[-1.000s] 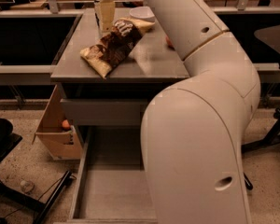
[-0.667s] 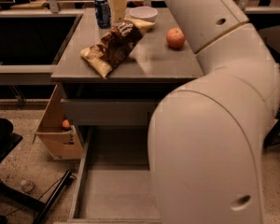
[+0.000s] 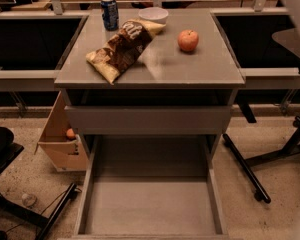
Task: Pick brown chip bag from middle drawer and place on counter
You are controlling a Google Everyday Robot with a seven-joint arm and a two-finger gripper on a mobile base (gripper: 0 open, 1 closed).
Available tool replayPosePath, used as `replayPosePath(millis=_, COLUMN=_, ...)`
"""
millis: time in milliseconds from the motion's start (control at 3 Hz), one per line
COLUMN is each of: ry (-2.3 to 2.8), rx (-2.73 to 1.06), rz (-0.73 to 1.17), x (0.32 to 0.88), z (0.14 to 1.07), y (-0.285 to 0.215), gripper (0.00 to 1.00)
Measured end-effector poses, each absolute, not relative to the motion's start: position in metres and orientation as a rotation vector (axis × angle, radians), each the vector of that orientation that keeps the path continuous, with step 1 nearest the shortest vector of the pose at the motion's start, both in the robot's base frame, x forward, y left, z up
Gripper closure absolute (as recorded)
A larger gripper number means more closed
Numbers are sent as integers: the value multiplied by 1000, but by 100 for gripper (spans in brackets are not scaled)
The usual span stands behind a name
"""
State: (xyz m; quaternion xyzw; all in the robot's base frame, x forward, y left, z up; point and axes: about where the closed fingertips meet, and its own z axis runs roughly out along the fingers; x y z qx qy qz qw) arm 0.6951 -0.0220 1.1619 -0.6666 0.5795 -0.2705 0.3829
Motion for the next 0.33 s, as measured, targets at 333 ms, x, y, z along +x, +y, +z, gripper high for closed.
replayPosePath(millis=333, ry=1444, rx=-1439, rz=-819, x=631, z=1230, y=-63, gripper=0)
